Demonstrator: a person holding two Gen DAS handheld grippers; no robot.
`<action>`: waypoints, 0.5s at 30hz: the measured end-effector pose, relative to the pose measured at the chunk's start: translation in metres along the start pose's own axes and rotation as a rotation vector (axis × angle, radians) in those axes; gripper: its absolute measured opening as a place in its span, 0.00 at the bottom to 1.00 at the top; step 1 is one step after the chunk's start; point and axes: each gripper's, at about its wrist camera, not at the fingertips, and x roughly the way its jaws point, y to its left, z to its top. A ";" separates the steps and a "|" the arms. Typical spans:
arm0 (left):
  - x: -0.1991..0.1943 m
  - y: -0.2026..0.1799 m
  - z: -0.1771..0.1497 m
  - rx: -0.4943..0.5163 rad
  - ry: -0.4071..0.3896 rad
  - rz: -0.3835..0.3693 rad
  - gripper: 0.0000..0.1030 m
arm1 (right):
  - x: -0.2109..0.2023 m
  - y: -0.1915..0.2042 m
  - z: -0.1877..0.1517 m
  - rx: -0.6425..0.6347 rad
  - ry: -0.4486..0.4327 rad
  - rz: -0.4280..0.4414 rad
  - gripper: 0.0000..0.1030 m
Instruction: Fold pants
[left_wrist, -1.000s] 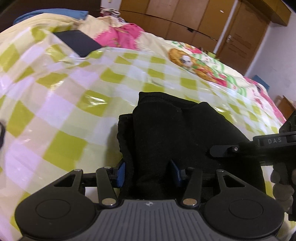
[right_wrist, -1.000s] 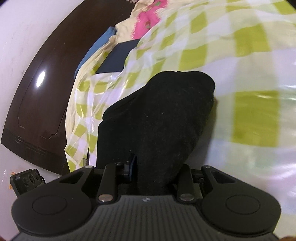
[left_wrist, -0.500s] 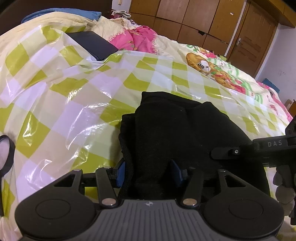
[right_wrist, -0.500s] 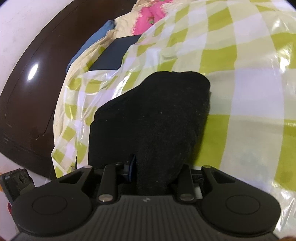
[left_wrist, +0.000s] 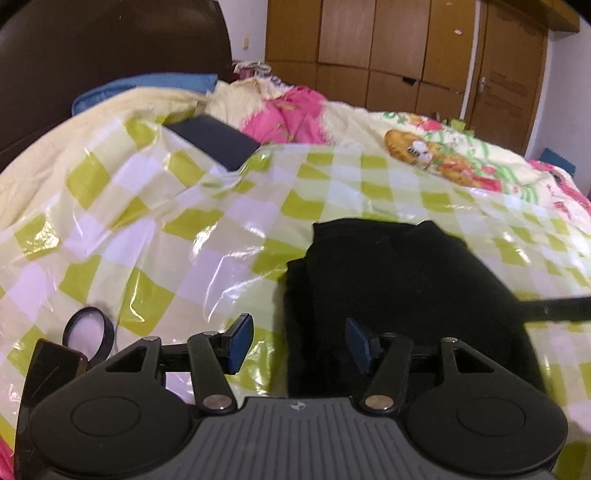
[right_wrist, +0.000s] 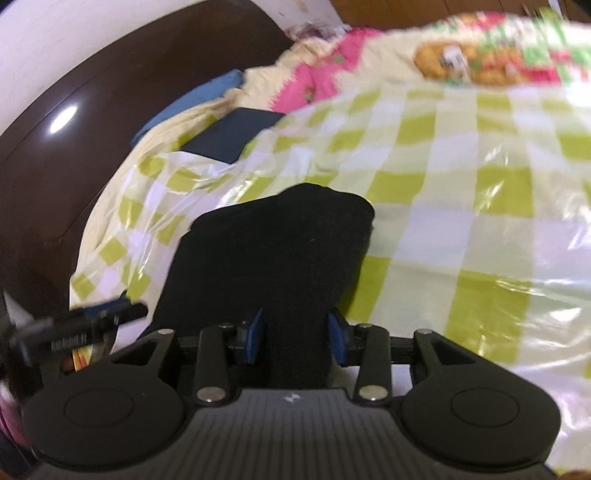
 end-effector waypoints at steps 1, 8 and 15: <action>-0.003 -0.002 -0.001 0.003 -0.005 -0.004 0.67 | -0.004 0.005 -0.002 -0.018 -0.008 -0.005 0.39; -0.020 -0.017 -0.015 0.054 0.010 -0.054 0.67 | -0.031 0.035 -0.007 -0.109 -0.087 0.079 0.39; -0.007 -0.022 -0.028 0.217 0.051 0.067 0.68 | 0.001 0.050 -0.028 -0.140 0.038 0.103 0.39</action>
